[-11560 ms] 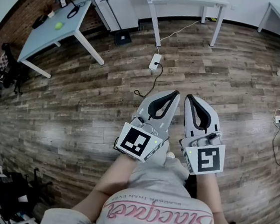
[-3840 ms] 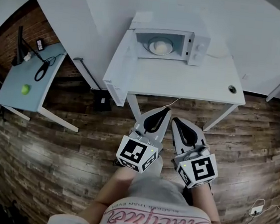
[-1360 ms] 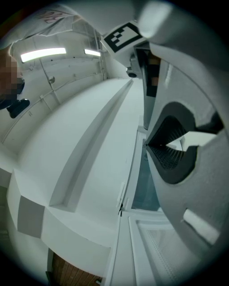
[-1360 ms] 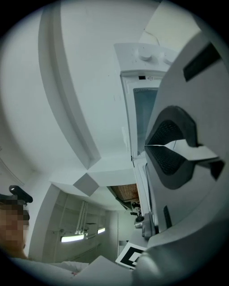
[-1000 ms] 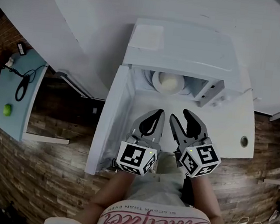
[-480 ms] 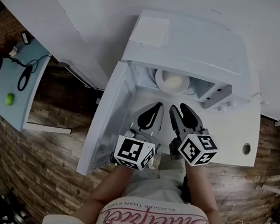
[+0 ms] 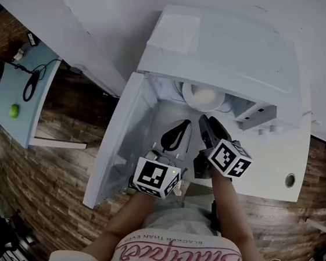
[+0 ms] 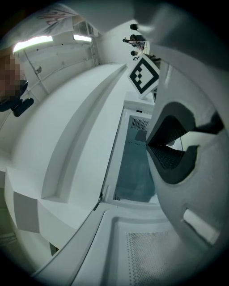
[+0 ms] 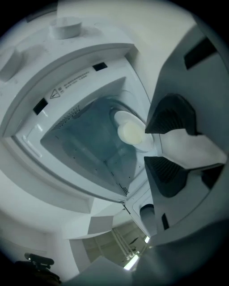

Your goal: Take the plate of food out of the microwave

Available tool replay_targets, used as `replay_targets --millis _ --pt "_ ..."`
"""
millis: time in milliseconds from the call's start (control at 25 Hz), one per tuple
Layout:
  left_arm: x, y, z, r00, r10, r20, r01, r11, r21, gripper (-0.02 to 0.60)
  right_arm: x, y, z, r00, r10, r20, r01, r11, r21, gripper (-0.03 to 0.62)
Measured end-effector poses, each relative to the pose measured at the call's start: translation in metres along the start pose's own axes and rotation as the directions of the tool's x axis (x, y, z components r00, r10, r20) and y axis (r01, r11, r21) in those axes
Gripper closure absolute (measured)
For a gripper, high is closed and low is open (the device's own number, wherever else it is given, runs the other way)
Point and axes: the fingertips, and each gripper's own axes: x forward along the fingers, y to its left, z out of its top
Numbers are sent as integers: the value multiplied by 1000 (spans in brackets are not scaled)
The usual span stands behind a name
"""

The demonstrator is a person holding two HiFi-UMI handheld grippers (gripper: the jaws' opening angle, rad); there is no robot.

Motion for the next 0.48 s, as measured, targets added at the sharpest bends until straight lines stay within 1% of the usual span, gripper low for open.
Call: replay_targets --millis 160,320,480 --pt "3 3 -3 1000 4 -11 -4 1000 8 577 11 -12 -1 1000 -3 -4 4 992 124 431" --pt "5 11 -6 1000 21 -23 -21 1000 6 577 24 -21 -2 1000 -15 -13 17 982 191 431" --pt "7 17 -6 999 37 -26 -36 999 6 577 36 -24 -4 1000 -4 -22 9 968 252 431"
